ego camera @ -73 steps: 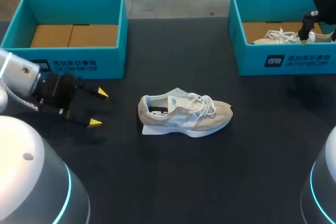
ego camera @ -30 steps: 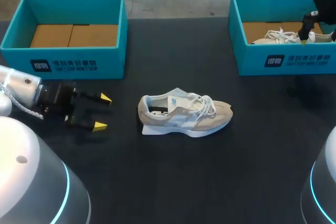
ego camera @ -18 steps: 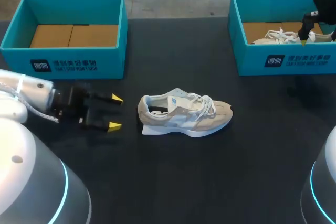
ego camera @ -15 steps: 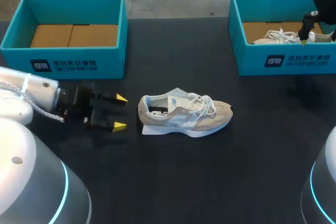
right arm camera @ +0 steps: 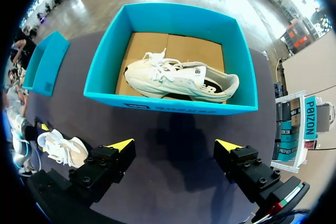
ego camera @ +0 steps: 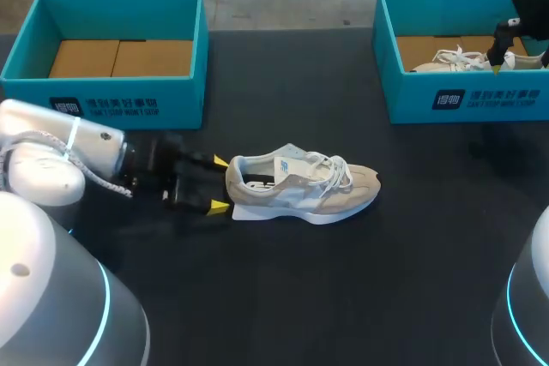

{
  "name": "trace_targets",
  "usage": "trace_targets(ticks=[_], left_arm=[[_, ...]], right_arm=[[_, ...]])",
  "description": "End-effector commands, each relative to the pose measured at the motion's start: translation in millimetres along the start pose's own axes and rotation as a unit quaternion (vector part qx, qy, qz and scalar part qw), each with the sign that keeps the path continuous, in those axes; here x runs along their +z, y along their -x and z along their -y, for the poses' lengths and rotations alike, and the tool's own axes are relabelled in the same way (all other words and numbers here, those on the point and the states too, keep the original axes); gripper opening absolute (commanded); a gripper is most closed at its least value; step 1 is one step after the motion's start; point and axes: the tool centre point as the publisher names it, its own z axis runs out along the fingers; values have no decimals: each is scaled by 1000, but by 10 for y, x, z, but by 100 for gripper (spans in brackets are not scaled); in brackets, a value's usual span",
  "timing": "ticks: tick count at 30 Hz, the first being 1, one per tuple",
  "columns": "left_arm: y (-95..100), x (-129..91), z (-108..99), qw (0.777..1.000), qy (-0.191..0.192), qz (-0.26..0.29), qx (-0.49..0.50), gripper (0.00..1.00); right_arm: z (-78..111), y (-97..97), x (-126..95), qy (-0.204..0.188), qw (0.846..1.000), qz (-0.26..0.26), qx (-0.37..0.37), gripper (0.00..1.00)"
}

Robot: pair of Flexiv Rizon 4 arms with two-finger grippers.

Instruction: Take the shoe out of the shoebox, open the shoe tongue, remove and reinsert the insole, then place the shoe into the shoebox

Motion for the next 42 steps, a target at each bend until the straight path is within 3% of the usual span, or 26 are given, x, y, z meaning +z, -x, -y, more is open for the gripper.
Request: trace_targets(ticks=[1, 24, 42], left_arm=[[67, 118, -38, 1000, 1, -4, -4, 100], [38, 500, -67, 999, -5, -33, -17, 100], [100, 400, -12, 999, -1, -35, -4, 100]], right_arm=[[0, -1, 2, 0, 1000, 0, 0, 100], [0, -1, 2, 0, 1000, 0, 0, 100], [0, -1, 2, 0, 1000, 0, 0, 100]])
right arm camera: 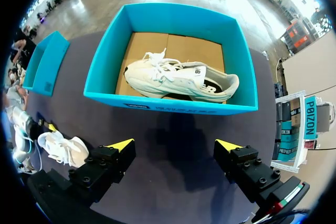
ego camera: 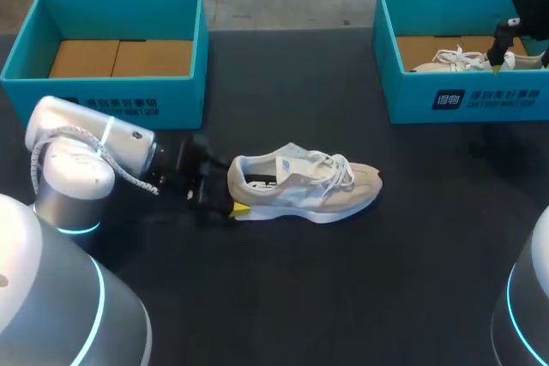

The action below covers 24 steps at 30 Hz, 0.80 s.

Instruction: Take the shoe out of the shoebox, open the shoe tongue, remove and reinsert the insole, then place the shoe into the shoebox

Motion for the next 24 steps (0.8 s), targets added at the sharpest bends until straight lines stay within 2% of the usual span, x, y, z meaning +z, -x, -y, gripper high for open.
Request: trace_targets(ticks=[1, 23, 24], left_arm=[[12, -42, 17, 1000, 2, 1, 2, 100], [-42, 55, 25, 1000, -4, -7, -1, 100], [-41, 55, 24, 1000, -4, -8, -1, 94]], right_arm=[[0, -1, 2, 0, 1000, 0, 0, 100], [0, -1, 2, 0, 1000, 0, 0, 100], [0, -1, 2, 0, 1000, 0, 0, 100]])
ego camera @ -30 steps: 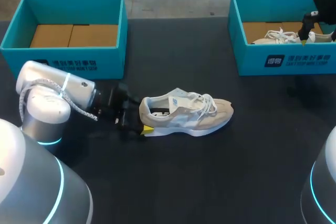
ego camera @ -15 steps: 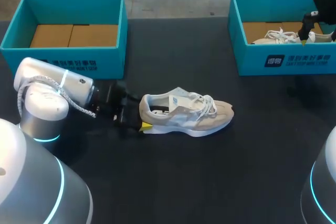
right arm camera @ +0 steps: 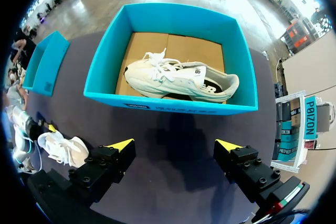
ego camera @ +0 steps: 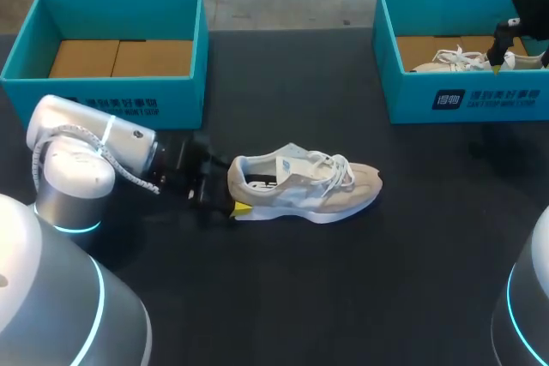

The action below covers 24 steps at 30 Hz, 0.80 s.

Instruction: Take the shoe out of the shoebox, open the shoe tongue, remove and reinsert the insole, then place the shoe into the shoebox

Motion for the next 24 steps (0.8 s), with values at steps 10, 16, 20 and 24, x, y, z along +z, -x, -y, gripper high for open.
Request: trace_targets(ticks=[10, 16, 20, 24], left_arm=[[5, 22, -15, 1000, 1, -7, 3, 0], [4, 15, -13, 1000, 1, -13, 2, 0], [4, 15, -13, 1000, 1, -13, 2, 0], [4, 15, -13, 1000, 1, -13, 2, 0]], right_arm=[[0, -1, 2, 0, 1000, 0, 0, 100], [0, -1, 2, 0, 1000, 0, 0, 100], [0, -1, 2, 0, 1000, 0, 0, 100], [0, -1, 2, 0, 1000, 0, 0, 100]])
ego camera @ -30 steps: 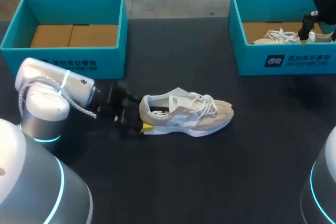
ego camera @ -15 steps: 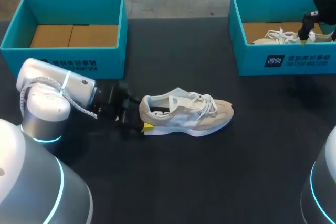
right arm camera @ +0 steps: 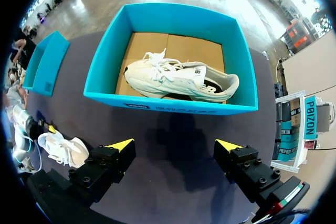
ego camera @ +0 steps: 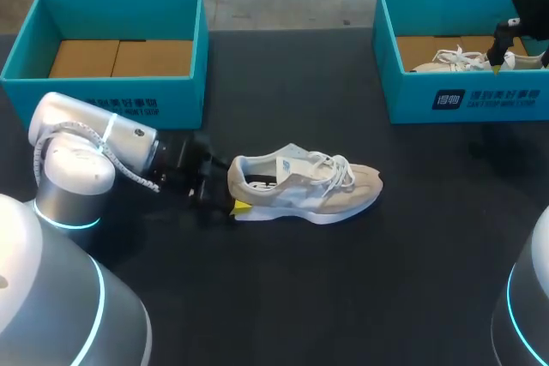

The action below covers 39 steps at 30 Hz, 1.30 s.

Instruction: Take the shoe out of the shoebox, open the shoe tongue, remove and reinsert the insole, then place the shoe into the shoebox

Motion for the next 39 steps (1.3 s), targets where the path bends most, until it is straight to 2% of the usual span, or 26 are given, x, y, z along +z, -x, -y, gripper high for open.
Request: trace_targets(ticks=[1, 28, 32, 39], left_arm=[[6, 9, -14, 1000, 1, -1, 0, 0], [6, 9, -14, 1000, 1, -1, 0, 0], [6, 9, -14, 1000, 1, -1, 0, 0], [6, 9, -14, 1000, 1, -1, 0, 0]], right_arm=[[0, -1, 2, 0, 1000, 0, 0, 100], [0, -1, 2, 0, 1000, 0, 0, 100], [-32, -245, -60, 6, 1000, 10, 7, 100], [-9, -670, -183, -17, 999, 29, 36, 100]])
